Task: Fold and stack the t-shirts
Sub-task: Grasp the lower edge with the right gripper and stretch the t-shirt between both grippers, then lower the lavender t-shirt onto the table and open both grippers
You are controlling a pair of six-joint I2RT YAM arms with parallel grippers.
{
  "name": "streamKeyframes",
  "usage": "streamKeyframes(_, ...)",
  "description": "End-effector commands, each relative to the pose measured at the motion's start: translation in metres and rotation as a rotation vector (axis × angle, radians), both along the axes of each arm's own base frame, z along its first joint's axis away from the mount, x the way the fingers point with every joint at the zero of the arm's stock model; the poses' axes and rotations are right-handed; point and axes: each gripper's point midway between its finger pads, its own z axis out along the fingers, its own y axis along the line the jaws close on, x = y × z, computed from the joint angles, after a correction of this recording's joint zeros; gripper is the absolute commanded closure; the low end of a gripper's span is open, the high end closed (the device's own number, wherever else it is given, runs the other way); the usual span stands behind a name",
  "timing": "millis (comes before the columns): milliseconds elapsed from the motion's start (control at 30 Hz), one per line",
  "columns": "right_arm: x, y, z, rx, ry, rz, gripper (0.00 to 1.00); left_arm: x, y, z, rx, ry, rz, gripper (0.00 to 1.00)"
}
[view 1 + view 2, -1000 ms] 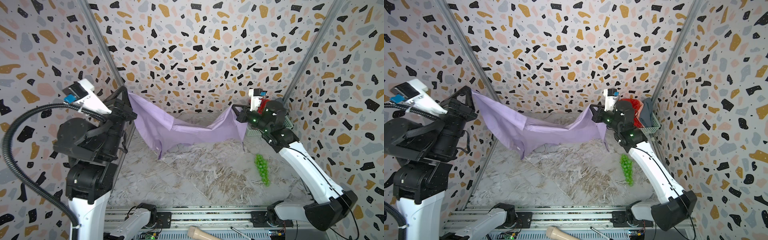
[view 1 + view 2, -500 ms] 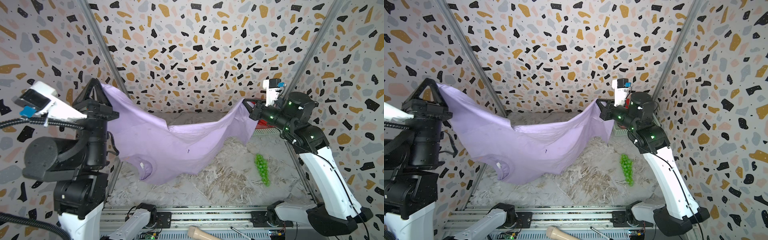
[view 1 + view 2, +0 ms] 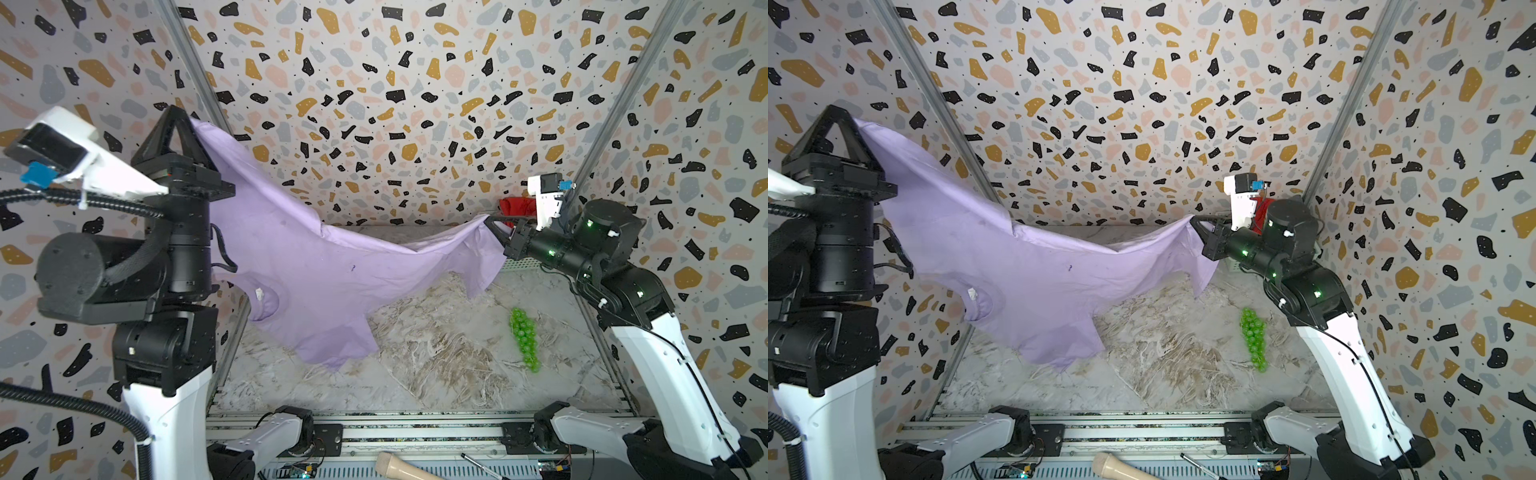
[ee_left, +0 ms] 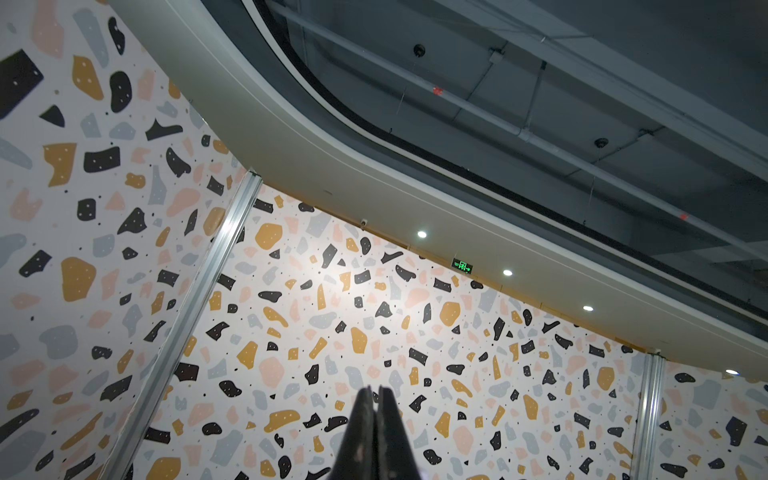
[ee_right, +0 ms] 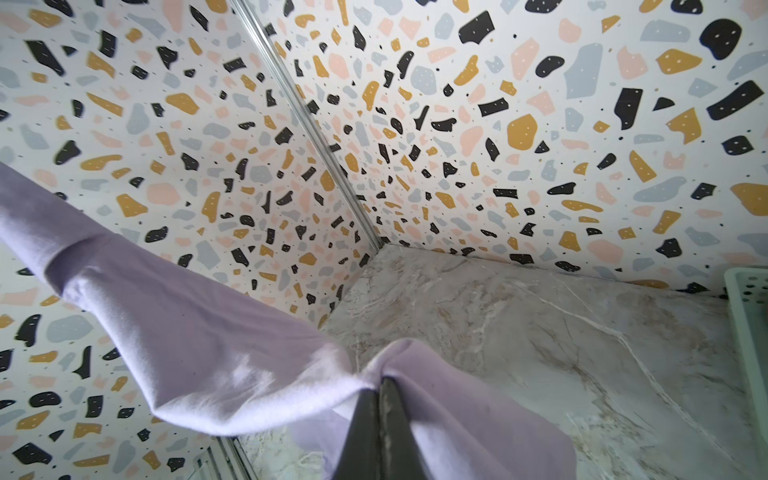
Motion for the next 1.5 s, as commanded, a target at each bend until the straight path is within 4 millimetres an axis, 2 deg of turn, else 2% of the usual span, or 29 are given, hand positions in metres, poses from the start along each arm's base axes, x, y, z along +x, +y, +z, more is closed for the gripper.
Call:
streamKeyframes(0, 0.015, 0.008, -0.034, 0.005, 0.067, -0.003, 1.00, 0.034, -0.013, -0.005, 0.028, -0.004, -0.034, 1.00)
streamKeyframes(67, 0.029, 0.014, -0.056, 0.008, 0.091, -0.012, 1.00, 0.084, -0.025, -0.033, 0.042, 0.085, -0.054, 1.00)
streamKeyframes(200, 0.068, 0.022, -0.089, -0.002, 0.100, -0.042, 1.00, 0.165, -0.046, -0.079, 0.067, 0.205, -0.098, 1.00)
streamKeyframes(300, 0.107, 0.026, -0.114, -0.023, 0.097, -0.061, 1.00, 0.219, -0.060, -0.116, 0.061, 0.268, -0.136, 1.00)
streamKeyframes(400, 0.157, 0.023, -0.146, -0.040, 0.104, -0.102, 1.00, 0.279, -0.065, -0.160, 0.063, 0.387, -0.104, 1.00)
streamKeyframes(533, 0.224, 0.007, -0.190, -0.020, 0.172, -0.168, 1.00, 0.352, -0.059, -0.222, 0.075, 0.567, -0.075, 1.00)
streamKeyframes(567, 0.235, 0.004, -0.199, -0.018, 0.196, -0.172, 0.99, 0.367, -0.057, -0.237, 0.074, 0.605, -0.080, 0.96)
streamKeyframes(600, 0.245, 0.005, -0.215, -0.023, 0.235, -0.155, 0.86, 0.380, -0.054, -0.248, 0.068, 0.641, -0.095, 0.79)
streamKeyframes(633, 0.253, 0.004, -0.229, -0.041, 0.278, -0.140, 0.62, 0.392, -0.052, -0.265, 0.070, 0.699, -0.115, 0.61)
streamKeyframes(667, 0.255, 0.004, -0.239, -0.057, 0.309, -0.135, 0.40, 0.398, -0.050, -0.276, 0.070, 0.744, -0.120, 0.56)
streamKeyframes(700, 0.254, 0.004, -0.244, -0.073, 0.316, -0.131, 0.31, 0.401, -0.047, -0.288, 0.073, 0.793, -0.109, 0.51)
streamKeyframes(767, 0.245, 0.001, -0.247, -0.084, 0.308, -0.129, 0.25, 0.398, -0.041, -0.310, 0.101, 0.878, -0.077, 0.42)
streamKeyframes(867, 0.222, -0.005, -0.250, -0.107, 0.309, -0.134, 0.21, 0.377, -0.032, -0.345, 0.127, 0.992, -0.034, 0.38)
streamKeyframes(967, 0.188, -0.010, -0.268, -0.136, 0.374, -0.119, 0.21, 0.336, -0.029, -0.385, 0.135, 1.123, -0.037, 0.38)
streamKeyframes(1100, 0.135, -0.021, -0.299, -0.252, 0.455, -0.138, 0.21, 0.256, -0.028, -0.462, 0.071, 1.358, -0.082, 0.39)
streamKeyframes(1233, 0.088, -0.021, -0.318, -0.313, 0.501, -0.099, 0.21, 0.173, -0.030, -0.531, -0.095, 1.513, -0.120, 0.40)
streamKeyframes(1400, 0.046, -0.021, -0.343, -0.367, 0.536, -0.061, 0.20, 0.087, -0.023, -0.602, -0.200, 1.703, -0.077, 0.44)
streamKeyframes(1467, 0.035, -0.020, -0.349, -0.374, 0.544, -0.050, 0.20, 0.066, -0.023, -0.620, -0.216, 1.743, -0.077, 0.44)
